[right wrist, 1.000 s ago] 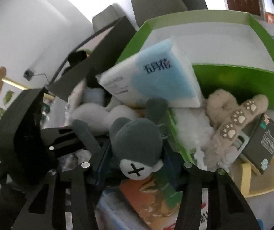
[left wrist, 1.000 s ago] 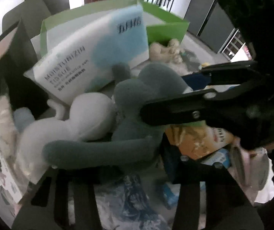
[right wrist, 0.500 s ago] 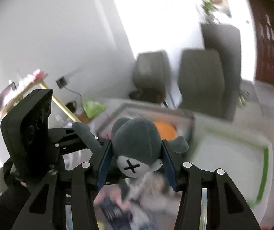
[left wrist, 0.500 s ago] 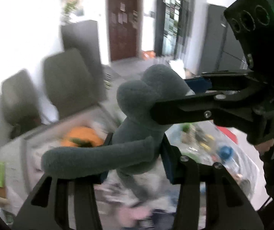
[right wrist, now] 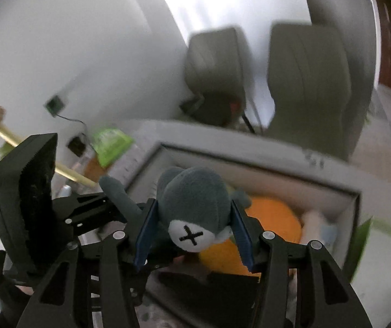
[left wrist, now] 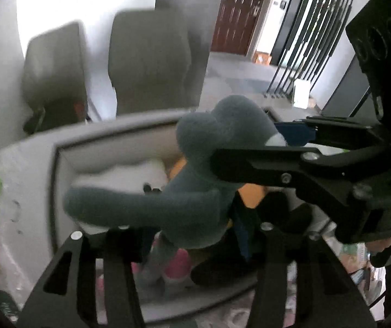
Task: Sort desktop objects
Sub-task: 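Lower the grey plush onto the pumpkin and open the right tool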
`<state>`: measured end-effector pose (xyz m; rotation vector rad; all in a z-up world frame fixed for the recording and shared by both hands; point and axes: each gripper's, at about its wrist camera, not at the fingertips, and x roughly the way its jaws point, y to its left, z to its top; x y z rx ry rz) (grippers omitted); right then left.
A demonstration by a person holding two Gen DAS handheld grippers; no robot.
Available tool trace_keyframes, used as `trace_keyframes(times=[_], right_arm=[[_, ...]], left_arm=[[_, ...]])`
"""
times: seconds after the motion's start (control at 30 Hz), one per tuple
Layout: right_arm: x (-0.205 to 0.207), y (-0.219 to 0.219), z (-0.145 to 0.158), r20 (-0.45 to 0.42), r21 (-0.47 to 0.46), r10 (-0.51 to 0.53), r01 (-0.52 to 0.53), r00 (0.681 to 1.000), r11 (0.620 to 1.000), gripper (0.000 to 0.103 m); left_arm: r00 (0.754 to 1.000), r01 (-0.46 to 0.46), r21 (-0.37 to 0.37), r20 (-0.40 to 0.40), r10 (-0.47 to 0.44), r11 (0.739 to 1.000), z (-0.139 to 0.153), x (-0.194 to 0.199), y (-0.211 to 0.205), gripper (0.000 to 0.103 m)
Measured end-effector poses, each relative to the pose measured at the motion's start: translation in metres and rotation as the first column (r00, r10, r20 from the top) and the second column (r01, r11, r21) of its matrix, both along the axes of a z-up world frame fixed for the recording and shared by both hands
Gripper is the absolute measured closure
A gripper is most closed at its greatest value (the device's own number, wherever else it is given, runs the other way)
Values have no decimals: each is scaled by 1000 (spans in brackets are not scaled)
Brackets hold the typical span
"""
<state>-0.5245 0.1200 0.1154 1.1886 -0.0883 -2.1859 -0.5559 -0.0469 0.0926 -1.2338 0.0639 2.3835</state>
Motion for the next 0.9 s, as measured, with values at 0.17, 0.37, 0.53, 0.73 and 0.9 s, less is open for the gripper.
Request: trace_keyframes(times=[0.17,0.37,0.53,0.73,0.9], right_arm=[[8,24,-15,-6,88,-72,72,997,993,10],[56,61,16,-103,126,-143,156,984,980,0],[101,69,14,-143,184,-137,162,980,969,0],[125,71,2,-125,204,-153,177,980,963,0],[137,71,2,-135,208,-151,177,979,962,0]], left_arm=[[986,-119,-86,-129,108,989,11,23,7,1],[952,-197,-174,-268,146,965,38,69,12,0],[943,-221,-116,-277,182,968,46,110,14,0],[943,-236,-106,-266,201,966,40,141,15,0],[941,-233,-115,-275,195,966,40,153,20,0]])
